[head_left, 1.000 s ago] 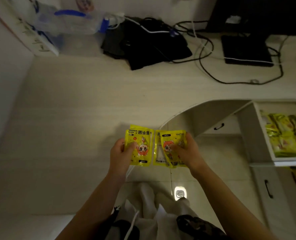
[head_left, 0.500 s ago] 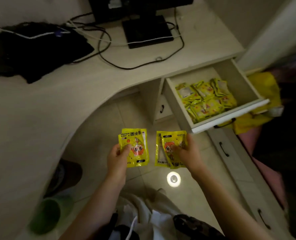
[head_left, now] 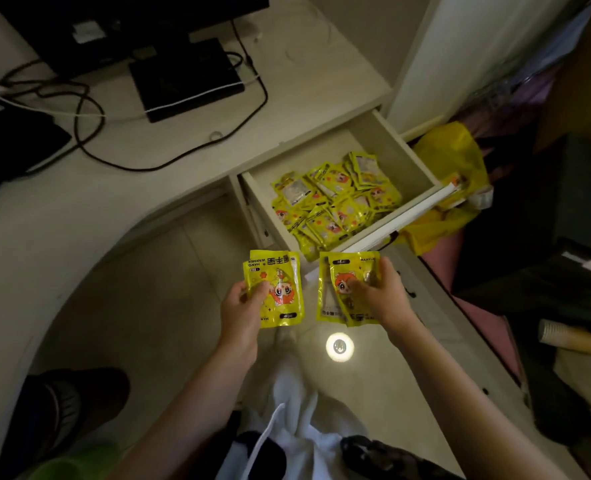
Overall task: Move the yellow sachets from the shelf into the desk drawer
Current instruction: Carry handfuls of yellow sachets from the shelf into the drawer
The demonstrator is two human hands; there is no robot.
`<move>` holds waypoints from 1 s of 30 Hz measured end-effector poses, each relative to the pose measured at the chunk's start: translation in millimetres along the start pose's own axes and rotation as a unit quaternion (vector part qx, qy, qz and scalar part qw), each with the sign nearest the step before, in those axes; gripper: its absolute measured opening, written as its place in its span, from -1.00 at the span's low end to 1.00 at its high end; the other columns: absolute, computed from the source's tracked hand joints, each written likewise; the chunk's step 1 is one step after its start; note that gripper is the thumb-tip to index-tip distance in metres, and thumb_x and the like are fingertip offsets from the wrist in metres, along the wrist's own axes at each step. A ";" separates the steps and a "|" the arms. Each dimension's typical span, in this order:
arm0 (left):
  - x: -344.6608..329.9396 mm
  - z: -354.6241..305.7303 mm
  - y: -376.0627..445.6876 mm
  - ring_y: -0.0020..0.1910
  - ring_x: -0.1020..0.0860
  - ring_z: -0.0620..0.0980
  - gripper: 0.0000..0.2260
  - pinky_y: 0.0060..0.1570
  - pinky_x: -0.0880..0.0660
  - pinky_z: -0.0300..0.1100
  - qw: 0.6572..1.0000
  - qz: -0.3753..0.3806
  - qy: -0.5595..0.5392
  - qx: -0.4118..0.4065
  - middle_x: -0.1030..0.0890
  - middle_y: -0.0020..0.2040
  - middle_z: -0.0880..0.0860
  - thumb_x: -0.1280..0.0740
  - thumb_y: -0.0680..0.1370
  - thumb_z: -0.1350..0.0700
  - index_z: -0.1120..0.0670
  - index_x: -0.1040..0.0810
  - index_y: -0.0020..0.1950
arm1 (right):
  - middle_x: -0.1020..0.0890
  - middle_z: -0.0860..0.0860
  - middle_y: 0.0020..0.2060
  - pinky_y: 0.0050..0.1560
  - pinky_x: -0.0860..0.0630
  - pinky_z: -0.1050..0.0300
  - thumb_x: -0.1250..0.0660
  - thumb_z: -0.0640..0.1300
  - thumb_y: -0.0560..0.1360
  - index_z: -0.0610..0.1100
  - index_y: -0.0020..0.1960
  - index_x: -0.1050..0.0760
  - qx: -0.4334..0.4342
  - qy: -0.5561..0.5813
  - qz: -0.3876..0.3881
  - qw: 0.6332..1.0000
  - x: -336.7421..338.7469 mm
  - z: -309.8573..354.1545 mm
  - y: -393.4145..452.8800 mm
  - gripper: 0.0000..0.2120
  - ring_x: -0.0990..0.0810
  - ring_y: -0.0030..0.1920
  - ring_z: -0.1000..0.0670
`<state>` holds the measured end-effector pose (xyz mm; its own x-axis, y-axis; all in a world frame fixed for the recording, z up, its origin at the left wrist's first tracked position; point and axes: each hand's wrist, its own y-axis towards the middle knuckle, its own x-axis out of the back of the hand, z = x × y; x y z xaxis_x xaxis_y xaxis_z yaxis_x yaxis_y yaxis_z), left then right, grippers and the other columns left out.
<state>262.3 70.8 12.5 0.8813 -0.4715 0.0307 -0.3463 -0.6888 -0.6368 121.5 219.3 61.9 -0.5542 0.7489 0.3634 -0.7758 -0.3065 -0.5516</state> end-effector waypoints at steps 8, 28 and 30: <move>-71.5 -34.5 45.8 -0.07 -0.63 0.07 -0.95 0.06 -0.56 0.07 0.999 0.033 0.035 0.000 -0.67 -0.05 0.10 -0.40 0.51 0.15 0.02 -0.56 -0.08 | -0.63 -0.04 0.03 0.11 -0.56 -0.22 -0.41 -0.19 0.44 -0.03 0.13 -0.42 -0.002 -0.011 -0.006 1.000 30.6 31.1 72.5 -0.69 -0.62 0.04 -0.09; -198.4 -69.2 122.7 0.14 -0.54 0.09 -0.60 0.13 -0.47 -0.01 0.992 -0.105 0.042 0.048 -0.58 0.20 0.11 -0.41 0.50 0.00 0.12 -0.48 0.28 | -0.60 0.01 0.00 0.12 -0.56 -0.20 -0.40 -0.15 0.46 -0.08 0.22 -0.38 0.024 -0.131 0.097 0.986 104.4 99.7 258.1 -0.63 -0.60 0.09 -0.10; -212.1 -64.3 125.5 0.23 -0.51 0.11 -0.49 0.21 -0.46 0.09 0.987 -0.141 0.037 0.067 -0.53 0.29 0.11 -0.42 0.46 -0.08 0.07 -0.44 0.34 | -0.60 -0.01 0.05 0.11 -0.57 -0.18 -0.39 -0.14 0.47 -0.09 0.26 -0.37 0.029 -0.149 0.123 0.981 110.1 103.4 275.4 -0.61 -0.60 0.10 -0.09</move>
<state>11.3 48.9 -24.4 0.9093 -0.3132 0.2741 -0.0403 -0.7219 -0.6909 -184.3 156.6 27.6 -0.7832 0.4459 0.4334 -0.6192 -0.4956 -0.6091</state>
